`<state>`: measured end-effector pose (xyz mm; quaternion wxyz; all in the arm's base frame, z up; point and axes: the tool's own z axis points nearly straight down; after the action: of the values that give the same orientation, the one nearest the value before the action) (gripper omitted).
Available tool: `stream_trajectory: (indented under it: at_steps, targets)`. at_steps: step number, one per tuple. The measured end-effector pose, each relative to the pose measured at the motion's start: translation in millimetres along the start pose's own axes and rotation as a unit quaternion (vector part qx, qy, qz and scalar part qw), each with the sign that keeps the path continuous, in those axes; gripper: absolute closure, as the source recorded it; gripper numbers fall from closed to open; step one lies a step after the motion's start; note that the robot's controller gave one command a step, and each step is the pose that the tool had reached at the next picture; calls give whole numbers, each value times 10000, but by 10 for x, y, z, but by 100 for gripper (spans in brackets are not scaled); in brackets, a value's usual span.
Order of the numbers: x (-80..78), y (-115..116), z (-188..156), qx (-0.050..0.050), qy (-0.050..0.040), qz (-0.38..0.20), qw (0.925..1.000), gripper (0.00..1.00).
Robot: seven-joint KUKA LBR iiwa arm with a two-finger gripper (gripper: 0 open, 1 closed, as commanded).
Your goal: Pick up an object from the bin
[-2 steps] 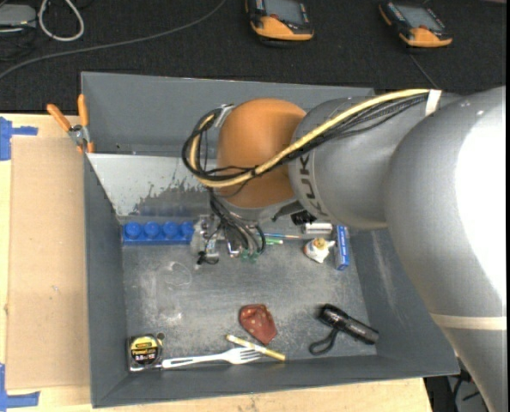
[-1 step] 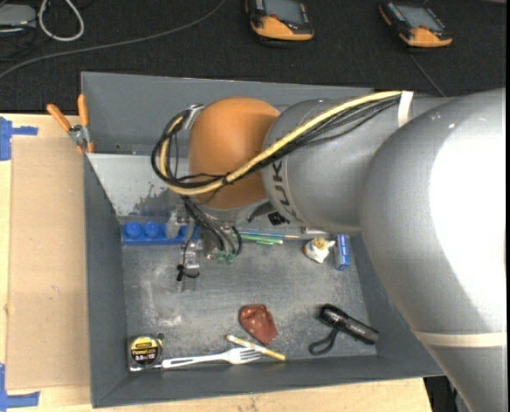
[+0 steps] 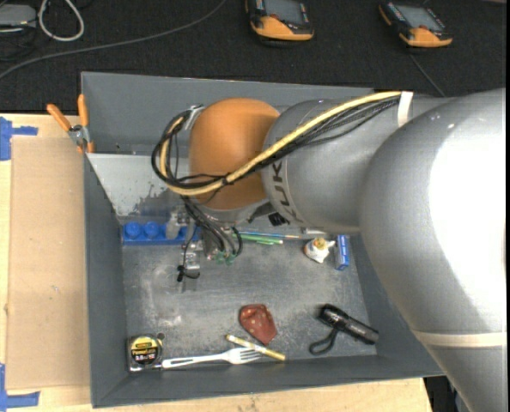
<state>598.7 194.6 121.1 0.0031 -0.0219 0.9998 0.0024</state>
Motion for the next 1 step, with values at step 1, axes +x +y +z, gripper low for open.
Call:
stream_trajectory:
  at_steps: [1]
  targets:
    - [90, -198, 311, -7, -3, 316, 9995, 0]
